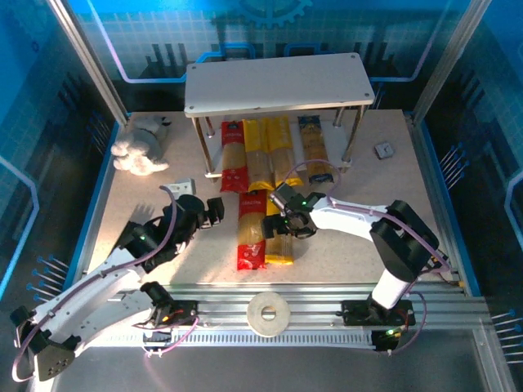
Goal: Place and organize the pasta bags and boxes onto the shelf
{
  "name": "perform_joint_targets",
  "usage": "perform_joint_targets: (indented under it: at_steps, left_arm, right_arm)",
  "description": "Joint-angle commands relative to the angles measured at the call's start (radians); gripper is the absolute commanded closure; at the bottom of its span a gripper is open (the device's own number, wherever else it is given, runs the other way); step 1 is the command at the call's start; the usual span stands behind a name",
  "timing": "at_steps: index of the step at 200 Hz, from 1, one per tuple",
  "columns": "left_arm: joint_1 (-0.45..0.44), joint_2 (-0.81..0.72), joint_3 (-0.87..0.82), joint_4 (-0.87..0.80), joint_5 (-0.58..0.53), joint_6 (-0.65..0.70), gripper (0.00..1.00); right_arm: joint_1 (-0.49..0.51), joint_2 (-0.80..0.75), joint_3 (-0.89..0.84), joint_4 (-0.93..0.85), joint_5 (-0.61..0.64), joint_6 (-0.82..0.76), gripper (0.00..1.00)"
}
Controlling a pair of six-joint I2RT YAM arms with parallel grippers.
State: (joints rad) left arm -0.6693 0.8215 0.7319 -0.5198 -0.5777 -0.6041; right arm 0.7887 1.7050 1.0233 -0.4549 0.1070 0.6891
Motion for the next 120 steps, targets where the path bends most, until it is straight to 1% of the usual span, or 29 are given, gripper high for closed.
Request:
perform_joint_targets:
  at_steps: [1,41,56,68,94,103,120]
  left_arm:
    - [0.018,-0.020,-0.012,-0.011,0.018,-0.003,0.05]
    - [0.039,-0.033,-0.019,-0.014,0.025,0.001,0.04]
    - [0.045,-0.037,-0.019,-0.014,0.026,0.001,0.04]
    - [0.047,-0.037,-0.020,-0.014,0.027,0.003,0.04]
    - [0.052,-0.037,-0.021,-0.011,0.032,0.003,0.04]
    - [0.053,-0.036,-0.022,-0.008,0.033,0.003,0.04]
    - [0.054,-0.035,-0.023,-0.001,0.037,0.002,0.04]
  right_arm:
    - [0.016,0.043,0.037,-0.012,0.002,0.003,0.00]
    - [0.013,0.089,0.058,-0.060,0.038,0.005,0.00]
    - [0.003,0.106,0.050,-0.070,0.028,-0.001,0.01]
    - [-0.006,0.116,0.034,-0.070,0.013,-0.010,0.07]
    - [-0.041,0.105,-0.030,-0.068,-0.016,-0.029,0.28]
    - [-0.057,0.091,-0.057,-0.072,-0.020,-0.032,0.30]
    - [-0.079,0.048,-0.112,-0.085,-0.008,-0.039,0.28]
